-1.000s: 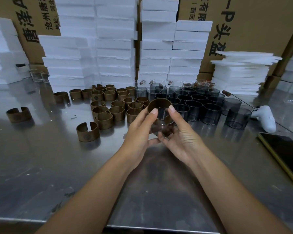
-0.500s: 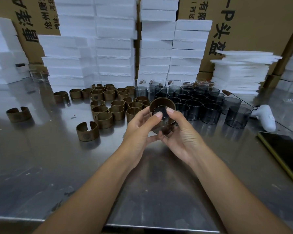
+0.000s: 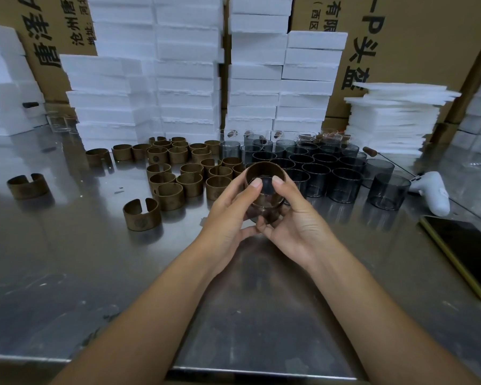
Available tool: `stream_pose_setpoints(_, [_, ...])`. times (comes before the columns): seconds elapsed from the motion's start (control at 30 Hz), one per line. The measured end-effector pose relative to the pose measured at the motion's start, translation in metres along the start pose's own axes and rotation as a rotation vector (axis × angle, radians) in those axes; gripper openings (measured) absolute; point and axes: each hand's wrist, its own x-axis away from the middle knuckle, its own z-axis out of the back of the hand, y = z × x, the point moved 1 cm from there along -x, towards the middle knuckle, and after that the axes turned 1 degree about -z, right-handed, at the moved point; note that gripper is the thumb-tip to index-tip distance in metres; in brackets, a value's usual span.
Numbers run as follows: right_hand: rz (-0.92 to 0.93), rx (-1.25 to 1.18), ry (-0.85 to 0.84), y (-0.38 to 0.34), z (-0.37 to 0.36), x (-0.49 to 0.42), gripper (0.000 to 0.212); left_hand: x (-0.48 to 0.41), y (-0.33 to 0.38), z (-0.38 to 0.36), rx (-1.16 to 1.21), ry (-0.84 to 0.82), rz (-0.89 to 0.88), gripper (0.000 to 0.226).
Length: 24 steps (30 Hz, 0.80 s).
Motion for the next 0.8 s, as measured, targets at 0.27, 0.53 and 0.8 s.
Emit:
stream_pose_setpoints(0.27, [0.006,-0.02,-0.018,-0.0003,-0.0001,0.001,0.019,-0.0015,-0.0014,0.0024,-0.015,-0.011,-0.014,0.036])
stream_pose_setpoints(0.53, [0.067,-0.034,0.081,0.0038,0.0002,-0.0027,0.019,-0.0025,-0.0045,0.0025,-0.057,0.034,-0.084,0.043])
stream_pose_setpoints(0.8, [0.12,0.015,0.088,0.0043,0.0016,-0.0035,0.019,-0.0007,-0.0038,0.0004,-0.057,0.086,-0.089,0.037])
